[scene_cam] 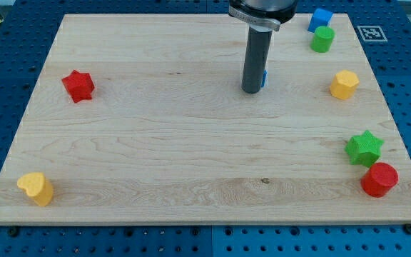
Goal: Move blue triangle diagonally to the yellow hexagon
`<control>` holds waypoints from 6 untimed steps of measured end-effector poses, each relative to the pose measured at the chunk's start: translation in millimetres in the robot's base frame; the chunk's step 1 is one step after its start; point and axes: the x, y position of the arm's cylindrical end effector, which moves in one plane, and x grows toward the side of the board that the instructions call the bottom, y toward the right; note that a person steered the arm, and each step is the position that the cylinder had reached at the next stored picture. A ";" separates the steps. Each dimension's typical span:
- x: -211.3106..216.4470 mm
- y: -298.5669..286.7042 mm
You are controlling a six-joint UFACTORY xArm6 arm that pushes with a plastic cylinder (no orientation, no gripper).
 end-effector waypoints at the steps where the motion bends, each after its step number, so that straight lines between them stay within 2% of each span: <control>1: -2.8 -3.8; 2: -23.5 -3.8; 6: -29.4 -12.3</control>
